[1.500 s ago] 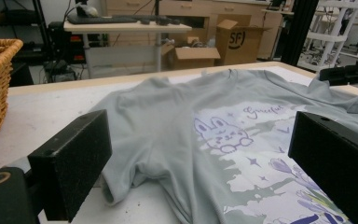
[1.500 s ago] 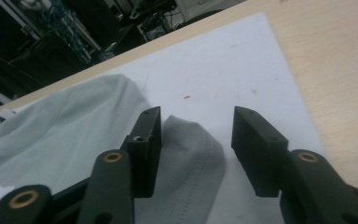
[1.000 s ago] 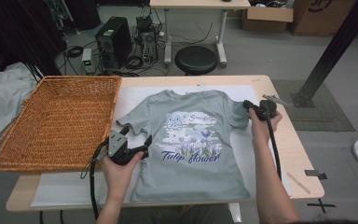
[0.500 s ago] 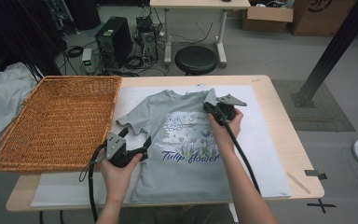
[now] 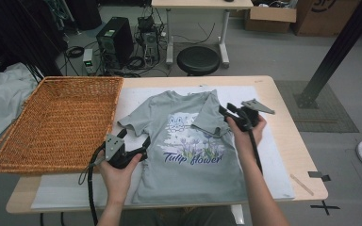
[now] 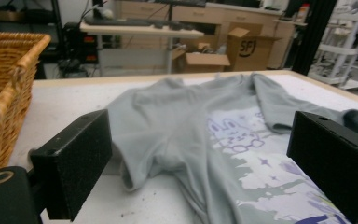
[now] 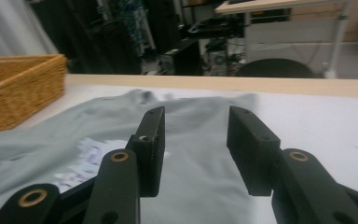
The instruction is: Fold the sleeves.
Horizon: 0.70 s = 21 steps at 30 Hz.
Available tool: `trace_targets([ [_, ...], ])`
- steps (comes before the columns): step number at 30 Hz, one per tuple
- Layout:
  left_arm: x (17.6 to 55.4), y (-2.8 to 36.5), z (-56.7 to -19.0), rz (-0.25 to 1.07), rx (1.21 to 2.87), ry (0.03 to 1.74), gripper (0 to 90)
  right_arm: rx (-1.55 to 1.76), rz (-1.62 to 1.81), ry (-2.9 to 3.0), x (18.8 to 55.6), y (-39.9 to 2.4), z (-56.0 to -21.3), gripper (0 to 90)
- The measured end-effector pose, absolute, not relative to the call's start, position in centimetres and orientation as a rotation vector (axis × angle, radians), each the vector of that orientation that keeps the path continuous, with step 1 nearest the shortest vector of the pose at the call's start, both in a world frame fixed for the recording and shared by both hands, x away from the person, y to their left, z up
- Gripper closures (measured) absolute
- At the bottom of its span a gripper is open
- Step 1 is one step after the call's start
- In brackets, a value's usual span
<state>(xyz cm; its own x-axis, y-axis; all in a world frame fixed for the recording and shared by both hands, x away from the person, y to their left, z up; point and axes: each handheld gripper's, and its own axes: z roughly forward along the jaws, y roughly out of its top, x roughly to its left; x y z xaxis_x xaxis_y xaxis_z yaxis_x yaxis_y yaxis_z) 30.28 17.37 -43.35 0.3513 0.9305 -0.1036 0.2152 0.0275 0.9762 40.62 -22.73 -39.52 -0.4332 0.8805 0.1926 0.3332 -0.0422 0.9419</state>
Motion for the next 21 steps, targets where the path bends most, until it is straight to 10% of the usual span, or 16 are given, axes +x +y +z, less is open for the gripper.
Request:
trace_targets([
  [21,35.7,15.2,-43.2,0.933,1.161,1.568,35.3,1.305,1.552,1.640,36.6,-30.4,-41.0,56.5],
])
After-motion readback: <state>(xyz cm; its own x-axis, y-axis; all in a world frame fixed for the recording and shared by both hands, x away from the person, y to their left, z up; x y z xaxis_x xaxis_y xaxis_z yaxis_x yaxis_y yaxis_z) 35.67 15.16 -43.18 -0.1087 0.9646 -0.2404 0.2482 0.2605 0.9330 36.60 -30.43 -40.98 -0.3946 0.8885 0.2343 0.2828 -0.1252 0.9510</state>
